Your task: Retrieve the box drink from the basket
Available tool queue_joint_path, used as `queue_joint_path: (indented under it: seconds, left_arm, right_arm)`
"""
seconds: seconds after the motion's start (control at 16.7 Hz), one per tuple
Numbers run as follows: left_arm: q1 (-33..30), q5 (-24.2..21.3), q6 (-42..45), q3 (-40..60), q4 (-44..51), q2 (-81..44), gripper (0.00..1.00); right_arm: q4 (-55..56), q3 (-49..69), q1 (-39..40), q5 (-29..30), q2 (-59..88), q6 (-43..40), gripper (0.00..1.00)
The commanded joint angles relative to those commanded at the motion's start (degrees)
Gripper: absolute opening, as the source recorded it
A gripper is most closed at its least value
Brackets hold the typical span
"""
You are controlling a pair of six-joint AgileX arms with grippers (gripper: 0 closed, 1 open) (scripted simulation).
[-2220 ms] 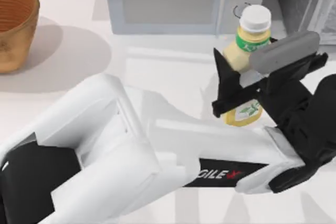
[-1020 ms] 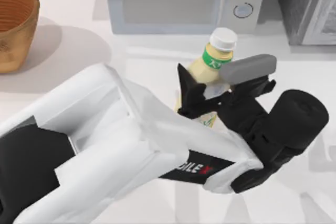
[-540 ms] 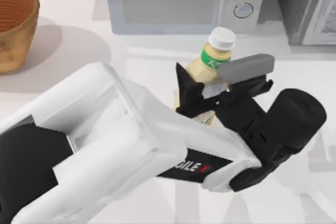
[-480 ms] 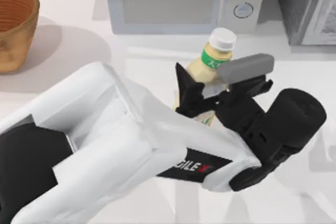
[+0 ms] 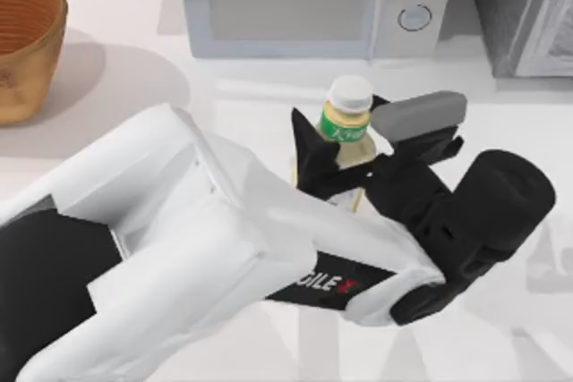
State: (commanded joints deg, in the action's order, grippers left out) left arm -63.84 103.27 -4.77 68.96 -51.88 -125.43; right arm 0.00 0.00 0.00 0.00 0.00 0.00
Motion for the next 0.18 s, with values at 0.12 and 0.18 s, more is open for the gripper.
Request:
queue_joint_path:
  seconds: [0.12, 0.18]
  left_arm:
    - [0.00, 0.00, 0.00, 0.00, 0.00, 0.00, 1.00]
    - [0.00, 0.00, 0.00, 0.00, 0.00, 0.00, 1.00]
  right_arm:
    - [0.00, 0.00, 0.00, 0.00, 0.00, 0.00, 1.00]
    - [0.00, 0.00, 0.00, 0.00, 0.00, 0.00, 1.00]
